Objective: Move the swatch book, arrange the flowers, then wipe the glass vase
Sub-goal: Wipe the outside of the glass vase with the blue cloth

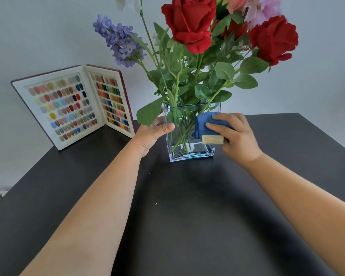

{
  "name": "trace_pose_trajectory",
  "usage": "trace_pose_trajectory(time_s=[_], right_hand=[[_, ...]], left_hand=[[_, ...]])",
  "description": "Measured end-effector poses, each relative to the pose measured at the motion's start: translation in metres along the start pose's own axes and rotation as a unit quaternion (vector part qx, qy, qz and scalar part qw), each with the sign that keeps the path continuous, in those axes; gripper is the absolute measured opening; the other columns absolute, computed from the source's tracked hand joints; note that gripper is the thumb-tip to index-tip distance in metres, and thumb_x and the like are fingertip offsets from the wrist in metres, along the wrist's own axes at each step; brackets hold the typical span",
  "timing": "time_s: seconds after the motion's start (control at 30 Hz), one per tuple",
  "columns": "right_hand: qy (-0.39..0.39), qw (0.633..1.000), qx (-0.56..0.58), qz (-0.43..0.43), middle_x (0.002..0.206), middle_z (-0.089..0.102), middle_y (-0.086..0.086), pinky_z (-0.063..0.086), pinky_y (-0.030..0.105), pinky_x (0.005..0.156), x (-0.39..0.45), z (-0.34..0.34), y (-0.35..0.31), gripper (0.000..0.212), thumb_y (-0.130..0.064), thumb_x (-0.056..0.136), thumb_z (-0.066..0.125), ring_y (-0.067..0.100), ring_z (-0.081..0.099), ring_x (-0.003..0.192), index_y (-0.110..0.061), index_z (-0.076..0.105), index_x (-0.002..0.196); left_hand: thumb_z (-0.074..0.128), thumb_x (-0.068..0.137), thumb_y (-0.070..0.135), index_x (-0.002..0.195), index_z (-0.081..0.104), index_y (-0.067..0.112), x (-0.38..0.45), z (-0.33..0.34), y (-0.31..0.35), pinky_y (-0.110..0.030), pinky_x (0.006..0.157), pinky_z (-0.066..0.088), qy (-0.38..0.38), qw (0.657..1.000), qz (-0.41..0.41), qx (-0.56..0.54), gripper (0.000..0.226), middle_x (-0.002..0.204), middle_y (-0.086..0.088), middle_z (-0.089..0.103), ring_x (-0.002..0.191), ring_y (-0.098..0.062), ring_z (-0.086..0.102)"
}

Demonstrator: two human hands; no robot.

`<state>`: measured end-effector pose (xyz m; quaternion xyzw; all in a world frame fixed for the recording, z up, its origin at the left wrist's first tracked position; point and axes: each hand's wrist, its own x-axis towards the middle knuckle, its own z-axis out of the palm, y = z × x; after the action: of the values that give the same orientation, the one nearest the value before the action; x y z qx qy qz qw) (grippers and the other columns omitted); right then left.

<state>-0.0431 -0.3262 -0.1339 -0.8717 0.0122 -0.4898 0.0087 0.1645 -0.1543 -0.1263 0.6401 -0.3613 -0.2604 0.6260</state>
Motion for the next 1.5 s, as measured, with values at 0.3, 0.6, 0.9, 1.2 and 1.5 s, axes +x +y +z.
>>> trace_pose_trajectory(time_s=[0.3,0.6,0.9,1.2,1.5], right_hand=[[-0.192,0.980,0.004,-0.050,0.105,0.068,0.019,0.054,0.050,0.073,-0.039,0.010,-0.006,0.050,0.026,0.053,0.072,0.048,0.060,0.085,-0.002,0.075,0.094],[0.056,0.997,0.008,0.060,0.112,0.064,0.017,0.042,0.033,0.083,0.010,0.000,0.006,0.055,0.025,0.062,0.065,0.042,0.054,0.093,-0.008,0.073,0.106],[-0.126,0.987,0.068,0.074,0.111,0.065,0.016,0.051,0.047,0.084,-0.051,0.001,-0.006,0.045,0.020,0.066,0.071,0.043,0.058,0.095,-0.009,0.076,0.100],[0.035,0.703,0.401,0.586,0.096,0.071,0.010,0.051,0.048,0.046,0.011,-0.005,-0.004,0.031,-0.023,0.091,0.058,0.035,0.069,0.067,-0.051,0.065,0.100],[-0.149,0.717,0.366,0.575,0.071,0.065,0.016,0.054,0.035,0.051,0.000,-0.014,0.010,0.024,0.003,0.091,0.054,0.027,0.063,0.056,-0.017,0.068,0.089]], left_hand=[[0.079,0.061,0.054,0.106,0.056,0.042,0.007,-0.004,0.006,-0.047,0.109,0.030,-0.021,0.998,-0.023,0.051,0.052,0.137,0.003,0.057,0.131,-0.017,0.044],[0.079,0.061,0.056,0.108,0.055,0.043,0.003,-0.003,0.008,-0.057,0.114,0.021,-0.025,0.998,-0.031,0.050,0.054,0.143,0.005,0.052,0.138,-0.019,0.037],[0.085,0.044,0.067,0.113,0.053,0.048,0.000,0.000,0.010,-0.055,0.107,0.026,-0.043,0.998,-0.043,0.024,0.079,0.147,0.005,0.048,0.141,-0.021,0.033],[0.083,0.042,0.072,0.084,0.065,0.064,-0.007,0.004,0.013,-0.056,0.111,0.022,-0.044,0.998,-0.037,0.021,0.047,0.148,0.002,0.046,0.140,-0.023,0.033],[0.083,0.044,0.071,0.086,0.067,0.057,-0.012,0.007,0.018,-0.060,0.110,0.022,-0.055,0.998,-0.034,0.025,0.047,0.139,0.002,0.055,0.138,-0.025,0.035]])
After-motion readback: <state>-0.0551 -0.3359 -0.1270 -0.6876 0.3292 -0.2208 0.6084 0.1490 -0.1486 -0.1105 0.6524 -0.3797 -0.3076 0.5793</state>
